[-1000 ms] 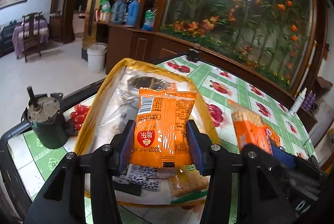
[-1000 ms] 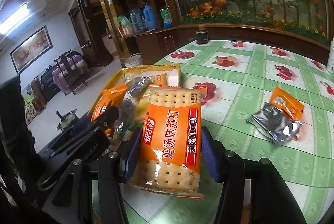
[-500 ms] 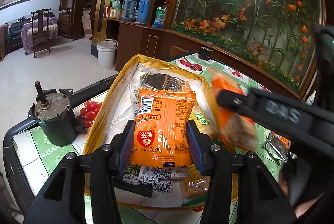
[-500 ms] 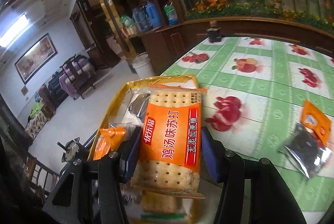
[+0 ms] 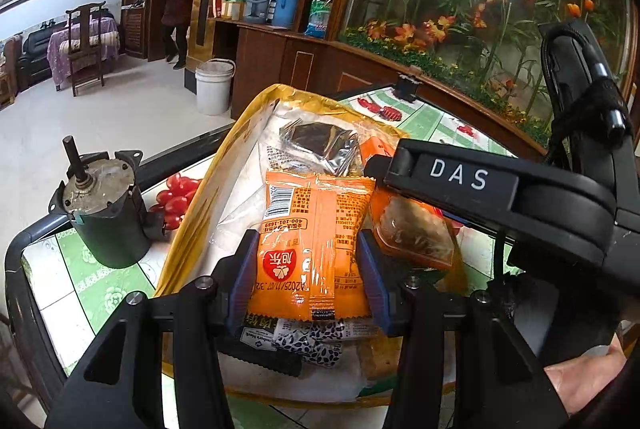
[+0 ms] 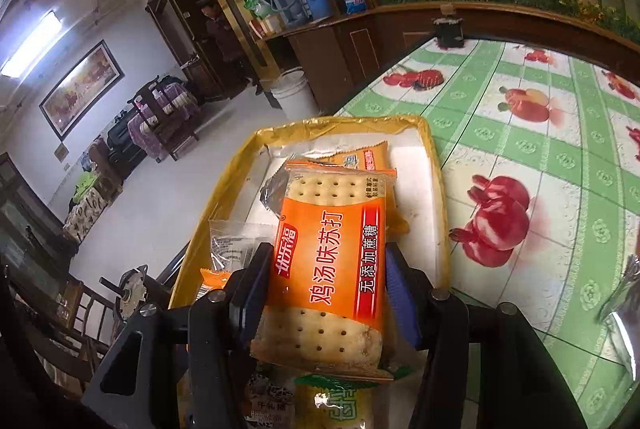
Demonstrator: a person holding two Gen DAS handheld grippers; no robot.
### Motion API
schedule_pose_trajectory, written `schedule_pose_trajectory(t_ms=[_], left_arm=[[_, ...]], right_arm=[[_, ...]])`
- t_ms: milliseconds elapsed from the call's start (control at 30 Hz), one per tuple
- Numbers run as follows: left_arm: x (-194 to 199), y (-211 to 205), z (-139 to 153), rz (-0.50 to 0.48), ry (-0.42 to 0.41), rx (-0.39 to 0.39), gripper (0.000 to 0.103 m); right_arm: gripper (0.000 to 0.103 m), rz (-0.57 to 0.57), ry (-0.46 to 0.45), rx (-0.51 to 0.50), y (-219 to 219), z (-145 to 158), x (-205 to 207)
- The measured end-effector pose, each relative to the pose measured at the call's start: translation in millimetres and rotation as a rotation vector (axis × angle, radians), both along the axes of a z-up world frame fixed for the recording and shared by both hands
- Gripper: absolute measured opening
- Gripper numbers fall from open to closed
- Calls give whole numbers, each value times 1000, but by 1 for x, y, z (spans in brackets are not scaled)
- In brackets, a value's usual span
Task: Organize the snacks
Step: 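Lower and open left tool to release the orange bag while right tool releases the cracker pack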
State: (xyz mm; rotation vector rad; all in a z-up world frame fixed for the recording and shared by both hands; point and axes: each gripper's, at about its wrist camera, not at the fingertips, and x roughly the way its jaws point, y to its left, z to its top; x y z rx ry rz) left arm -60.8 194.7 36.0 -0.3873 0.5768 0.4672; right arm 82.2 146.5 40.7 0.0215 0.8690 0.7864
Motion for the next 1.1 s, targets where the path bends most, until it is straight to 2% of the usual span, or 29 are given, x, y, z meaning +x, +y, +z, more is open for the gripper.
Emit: schedule_pose_trajectory(t_ms=[200, 600, 1100], left_arm=[[0, 3, -3, 20, 14, -8, 48], [-1, 7, -7, 38, 34, -26, 49], [-4, 11, -7, 44, 25, -36, 58]], right_arm=[[55, 12, 6, -16, 5, -7, -2], [55, 13, -41, -43, 10, -8, -9], [58, 21, -37, -26, 7, -3, -11]])
